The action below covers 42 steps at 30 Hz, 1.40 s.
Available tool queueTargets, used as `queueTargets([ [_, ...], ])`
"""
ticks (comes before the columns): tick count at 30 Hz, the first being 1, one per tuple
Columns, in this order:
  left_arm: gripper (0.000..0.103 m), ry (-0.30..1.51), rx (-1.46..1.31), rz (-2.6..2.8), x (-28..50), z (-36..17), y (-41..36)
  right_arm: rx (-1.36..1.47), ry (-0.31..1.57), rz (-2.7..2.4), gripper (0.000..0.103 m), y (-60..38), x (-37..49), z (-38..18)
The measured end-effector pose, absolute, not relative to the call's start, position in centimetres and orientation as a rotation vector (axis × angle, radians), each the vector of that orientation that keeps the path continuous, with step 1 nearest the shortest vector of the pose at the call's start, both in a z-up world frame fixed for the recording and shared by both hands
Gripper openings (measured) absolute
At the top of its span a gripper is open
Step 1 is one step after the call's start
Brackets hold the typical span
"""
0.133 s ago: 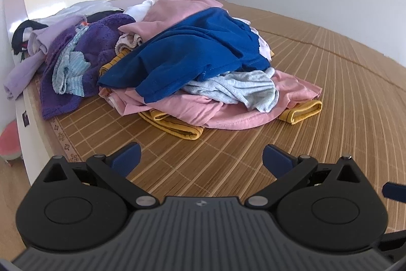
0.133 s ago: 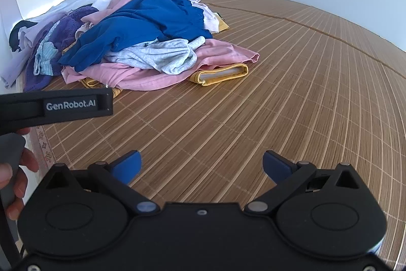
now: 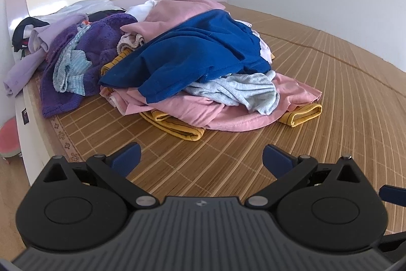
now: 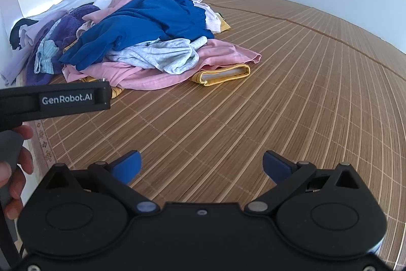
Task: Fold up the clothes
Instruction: 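Reach both grippers toward the blue shorts on the clothes pile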
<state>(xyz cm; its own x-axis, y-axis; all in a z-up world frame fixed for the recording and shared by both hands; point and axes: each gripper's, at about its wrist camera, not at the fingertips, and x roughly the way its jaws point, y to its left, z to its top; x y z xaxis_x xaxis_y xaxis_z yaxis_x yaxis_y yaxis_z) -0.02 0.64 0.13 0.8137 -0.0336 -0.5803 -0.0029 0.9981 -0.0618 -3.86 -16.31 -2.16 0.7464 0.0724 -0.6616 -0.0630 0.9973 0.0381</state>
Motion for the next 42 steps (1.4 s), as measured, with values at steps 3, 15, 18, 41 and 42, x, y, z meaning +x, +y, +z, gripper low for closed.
queueTargets([
  [3,0.103,0.617,-0.093,-0.025,0.0,0.2,1.0,0.004,0.725,0.084,0.102,-16.0,-3.8,-2.3],
  [15,0.103,0.601,-0.218,0.005,0.1,-0.2,3.5,-0.012,0.682,0.181,0.102,-15.9,-4.0,-2.4],
  [18,0.103,0.587,-0.214,0.007,0.2,-0.5,4.0,-0.011,0.673,0.205,0.102,-15.9,-4.1,-2.6],
  [41,0.103,0.536,0.044,0.124,6.2,2.0,3.4,0.121,0.55,0.318,0.102,-18.5,3.5,0.2],
  [42,0.103,0.526,0.057,0.128,6.6,1.6,3.3,0.127,0.542,0.326,0.102,-18.6,4.1,0.4],
])
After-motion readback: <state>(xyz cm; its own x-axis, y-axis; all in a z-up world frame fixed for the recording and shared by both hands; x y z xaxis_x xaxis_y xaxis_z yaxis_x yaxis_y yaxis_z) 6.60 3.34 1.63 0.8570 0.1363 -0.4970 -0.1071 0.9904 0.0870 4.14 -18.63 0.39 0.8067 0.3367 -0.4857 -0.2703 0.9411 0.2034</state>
